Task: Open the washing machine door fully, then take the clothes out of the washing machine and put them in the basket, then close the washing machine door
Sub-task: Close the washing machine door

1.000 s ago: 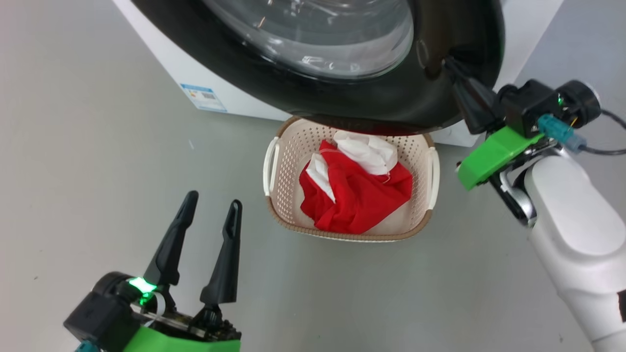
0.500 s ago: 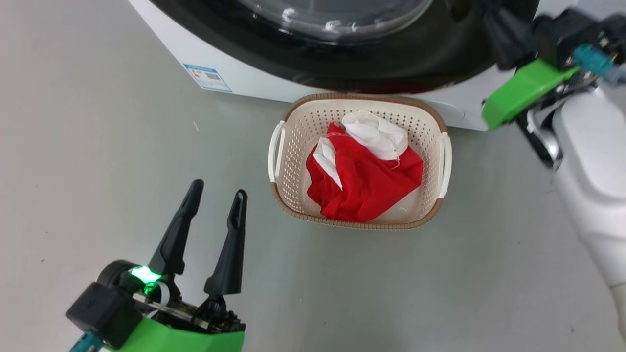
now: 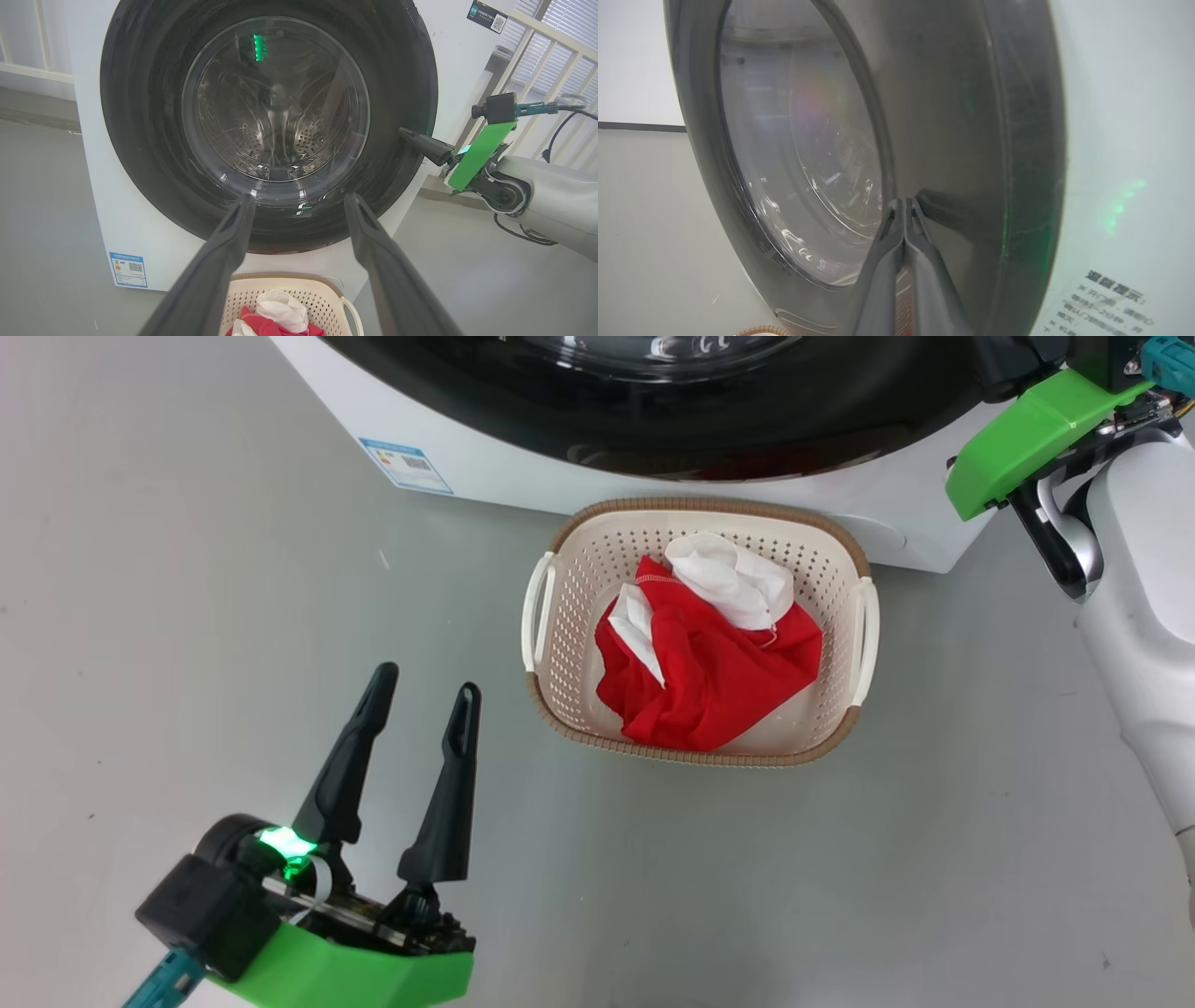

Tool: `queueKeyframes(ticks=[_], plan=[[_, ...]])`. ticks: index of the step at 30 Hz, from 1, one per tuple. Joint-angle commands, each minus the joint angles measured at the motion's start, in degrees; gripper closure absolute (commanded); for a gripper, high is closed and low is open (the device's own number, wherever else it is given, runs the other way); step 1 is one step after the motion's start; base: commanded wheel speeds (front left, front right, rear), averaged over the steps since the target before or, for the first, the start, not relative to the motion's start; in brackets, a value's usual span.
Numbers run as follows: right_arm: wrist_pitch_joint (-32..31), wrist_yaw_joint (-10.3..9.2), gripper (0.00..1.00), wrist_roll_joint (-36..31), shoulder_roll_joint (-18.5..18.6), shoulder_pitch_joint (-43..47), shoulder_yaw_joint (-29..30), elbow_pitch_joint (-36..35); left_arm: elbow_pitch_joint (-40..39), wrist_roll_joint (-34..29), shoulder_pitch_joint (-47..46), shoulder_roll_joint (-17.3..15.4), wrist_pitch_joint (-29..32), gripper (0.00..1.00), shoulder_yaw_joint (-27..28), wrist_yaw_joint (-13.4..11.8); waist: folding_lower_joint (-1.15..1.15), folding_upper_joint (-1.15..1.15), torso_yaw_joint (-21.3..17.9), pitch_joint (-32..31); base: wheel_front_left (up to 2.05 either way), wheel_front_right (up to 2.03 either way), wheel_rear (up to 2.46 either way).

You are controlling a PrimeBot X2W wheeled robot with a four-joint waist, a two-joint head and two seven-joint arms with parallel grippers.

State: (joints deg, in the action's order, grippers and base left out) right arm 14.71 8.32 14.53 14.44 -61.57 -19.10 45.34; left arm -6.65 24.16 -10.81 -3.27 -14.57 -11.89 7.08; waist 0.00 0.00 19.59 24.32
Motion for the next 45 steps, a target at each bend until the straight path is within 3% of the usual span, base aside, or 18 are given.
queueKeyframes(ticks=[1, 9, 10, 13, 14, 23, 30, 45], plan=[[0.28, -0.83, 1.0, 0.51, 0.5, -1.15, 1.56, -1.33, -0.99, -0.83, -0.84, -0.74, -0.42, 0.0, 2.07, 0.18, 0.0, 0.0, -0.31, -0.62, 0.0, 0.0, 0.0], [0.29, -0.83, 1.0, 2.89, -2.13, 4.52, 0.35, -2.91, -0.1, 1.77, -0.35, -0.42, -0.42, 0.0, 4.07, 0.18, 0.0, 0.0, -2.7, -3.44, 0.0, 0.0, 0.0], [0.29, -0.83, 0.92, 3.32, -2.49, 5.49, 0.05, -3.3, 0.13, 2.23, -0.21, -0.35, -0.42, 0.0, 4.5, 0.03, 0.0, 0.0, -3.14, -3.9, 0.0, 0.0, 0.0], [0.29, -0.83, 0.15, 4.17, -3.43, 9.04, -0.93, -4.89, 0.6, 2.76, 0.16, -0.23, -0.42, 0.0, 4.99, -0.13, 0.0, 0.0, -4.52, -5.45, 0.0, 0.0, 0.0], [0.29, -0.83, 0.0, 4.35, -3.67, 10.28, -1.23, -5.56, 0.7, 2.8, 0.32, -0.22, -0.42, 0.0, 4.92, -0.12, 0.0, 0.0, -5.04, -5.99, 0.0, 0.0, 0.0], [0.29, -0.83, 0.0, 2.88, -6.73, 21.8, 1.46, -12.61, 2.26, 3.27, 1.63, -0.67, -0.42, 0.0, 6.02, -0.47, 0.0, 0.0, -10.19, -10.02, 0.0, 0.0, 0.0], [0.29, -0.83, 0.0, 0.26, -8.92, 32.39, 6.88, -20.37, 5.17, 3.08, 2.45, -0.86, -0.42, 0.0, 7.74, -0.71, 0.0, 0.0, -14.87, -13.09, 0.0, 0.0, 0.0], [0.29, -0.83, 0.0, -2.92, -10.11, 46.0, 16.06, -33.53, 7.7, -0.09, 4.63, -1.13, -0.42, 0.0, 9.89, -0.59, 0.0, 0.0, -21.01, -18.45, 0.0, 0.0, 0.0]])
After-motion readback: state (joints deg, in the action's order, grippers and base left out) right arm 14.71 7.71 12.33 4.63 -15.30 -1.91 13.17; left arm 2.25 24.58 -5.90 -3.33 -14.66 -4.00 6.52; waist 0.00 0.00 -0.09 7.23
